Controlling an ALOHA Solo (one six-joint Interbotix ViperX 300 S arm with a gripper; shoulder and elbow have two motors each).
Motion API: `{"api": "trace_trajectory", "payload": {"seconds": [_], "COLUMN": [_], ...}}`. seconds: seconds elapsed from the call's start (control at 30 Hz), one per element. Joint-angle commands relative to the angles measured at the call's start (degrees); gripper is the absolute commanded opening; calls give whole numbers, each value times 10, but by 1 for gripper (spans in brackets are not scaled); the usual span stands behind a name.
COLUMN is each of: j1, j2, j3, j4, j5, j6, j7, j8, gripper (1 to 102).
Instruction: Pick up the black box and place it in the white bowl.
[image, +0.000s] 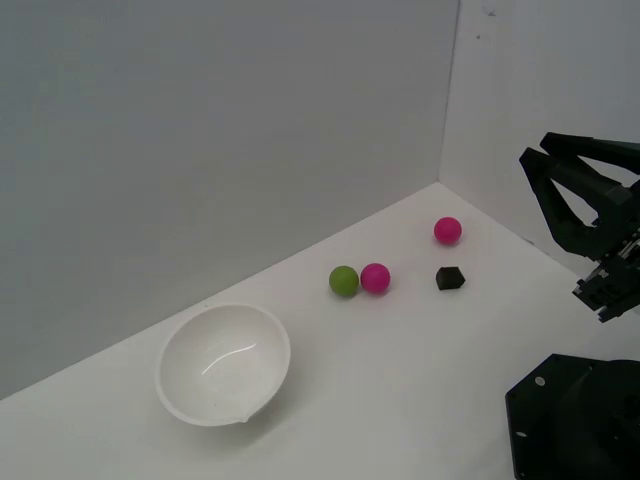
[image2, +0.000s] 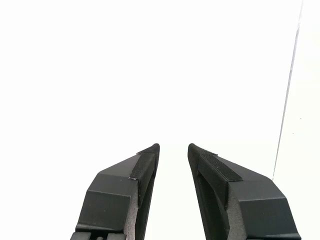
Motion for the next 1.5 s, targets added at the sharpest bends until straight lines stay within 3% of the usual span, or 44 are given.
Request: {"api": "trace_trajectory", "payload": {"seconds": [0.0, 0.13, 0.27, 0.43, 0.63, 0.77, 1.03, 1.47], "j1": [4, 4, 4, 7, 27, 44, 111, 107], "j2": [11, 11, 11, 10, -4, -16, -86, -178], "j3": [12, 12, 12, 11, -4, -15, -84, -177], "j4": [-8, -12, -12, -21, -46, -69, -153, -160], "j5": [-9, -12, -14, -21, -46, -70, -153, -158], "j6": [-4, 1, 10, 9, 35, 53, 65, 66], "j7": [6, 22, 28, 40, 70, 120, 234, 236], "j8": [0, 1, 1, 1, 2, 2, 4, 4], "gripper": [35, 37, 48, 48, 48, 48, 48, 48]}}
